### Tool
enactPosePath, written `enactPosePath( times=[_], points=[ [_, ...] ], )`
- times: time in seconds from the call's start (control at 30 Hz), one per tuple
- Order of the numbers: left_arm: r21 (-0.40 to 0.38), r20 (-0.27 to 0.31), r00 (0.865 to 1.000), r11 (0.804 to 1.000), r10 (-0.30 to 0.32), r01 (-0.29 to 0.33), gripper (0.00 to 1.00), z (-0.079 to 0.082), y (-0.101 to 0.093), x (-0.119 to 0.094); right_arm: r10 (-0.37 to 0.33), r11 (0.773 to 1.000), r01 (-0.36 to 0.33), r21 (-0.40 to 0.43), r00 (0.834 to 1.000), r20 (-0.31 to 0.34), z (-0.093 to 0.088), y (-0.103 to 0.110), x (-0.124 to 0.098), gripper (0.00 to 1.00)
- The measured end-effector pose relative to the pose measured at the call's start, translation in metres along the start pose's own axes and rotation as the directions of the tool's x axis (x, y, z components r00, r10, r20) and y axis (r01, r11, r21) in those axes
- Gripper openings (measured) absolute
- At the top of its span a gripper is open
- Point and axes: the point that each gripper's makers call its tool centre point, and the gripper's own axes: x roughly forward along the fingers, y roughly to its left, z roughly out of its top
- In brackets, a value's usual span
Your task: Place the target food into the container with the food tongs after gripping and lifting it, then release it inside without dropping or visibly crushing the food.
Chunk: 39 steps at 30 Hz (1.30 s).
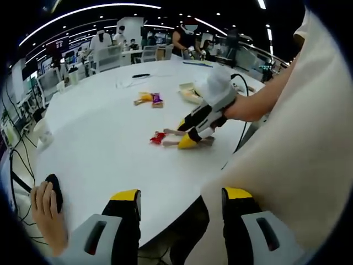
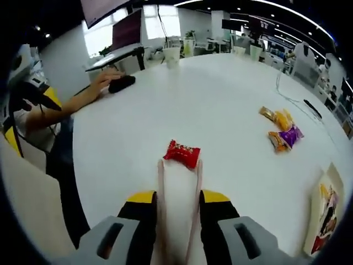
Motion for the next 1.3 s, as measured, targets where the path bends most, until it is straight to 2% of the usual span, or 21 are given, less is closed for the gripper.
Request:
enactPosePath(
  times=[0.17, 0.23, 0.4, 0.57, 0.83, 0.93, 1.03, 1.13, 1.2, 1.23, 1.3],
  points=[
    [0.006, 0.001, 1.000, 1.000, -0.008, 0.008, 0.59, 0.001, -0.005, 0.002, 0.000, 0.999, 0.000, -0.036, 1.000, 0.000, -0.005, 0.002, -0.003, 0.28],
    [0.010, -0.009, 1.000, 1.000, -0.002, 0.002, 0.59, -0.002, -0.006, -0.001, -0.016, 0.994, 0.027, -0.110, 0.995, 0.100, -0.012, 0.002, -0.009, 0.28],
    [0.015, -0.046, 0.999, 1.000, 0.010, -0.009, 0.59, -0.015, -0.009, -0.011, -0.033, 0.995, 0.052, -0.084, 0.974, 0.223, -0.013, 0.001, -0.010, 0.28],
    [0.023, -0.075, 0.997, 1.000, 0.014, -0.012, 0.59, -0.022, -0.010, -0.012, -0.032, 0.996, 0.054, -0.066, 0.955, 0.294, -0.013, 0.001, -0.010, 0.28],
    [0.063, -0.130, 0.991, 0.998, 0.008, 0.000, 0.59, -0.028, -0.014, -0.015, -0.031, 0.996, 0.060, -0.066, 0.930, 0.365, -0.012, 0.002, -0.011, 0.28],
    [0.070, -0.149, 0.989, 0.998, 0.002, 0.009, 0.58, -0.030, -0.017, -0.015, -0.043, 0.996, 0.071, -0.055, 0.916, 0.400, -0.012, 0.001, -0.011, 0.27],
    [0.076, -0.160, 0.987, 0.997, -0.006, 0.018, 0.58, -0.031, -0.020, -0.014, -0.049, 0.996, 0.074, -0.044, 0.909, 0.413, -0.011, 0.001, -0.011, 0.27],
    [0.085, -0.169, 0.986, 0.996, -0.011, 0.026, 0.57, -0.030, -0.023, -0.013, -0.053, 0.996, 0.075, -0.037, 0.908, 0.415, -0.012, 0.001, -0.010, 0.26],
    [0.095, -0.176, 0.984, 0.995, -0.014, 0.031, 0.58, -0.029, -0.023, -0.014, -0.075, 0.996, 0.091, -0.024, 0.916, 0.394, -0.010, -0.002, -0.010, 0.23],
    [0.097, -0.177, 0.984, 0.995, -0.015, 0.032, 0.58, -0.028, -0.023, -0.013, -0.091, 0.994, 0.108, -0.033, 0.937, 0.338, -0.012, -0.003, -0.009, 0.22],
    [0.099, -0.174, 0.985, 0.994, -0.017, 0.035, 0.58, -0.026, -0.023, -0.014, -0.096, 0.994, 0.108, -0.018, 0.941, 0.324, -0.008, -0.003, -0.008, 0.21]
  ],
)
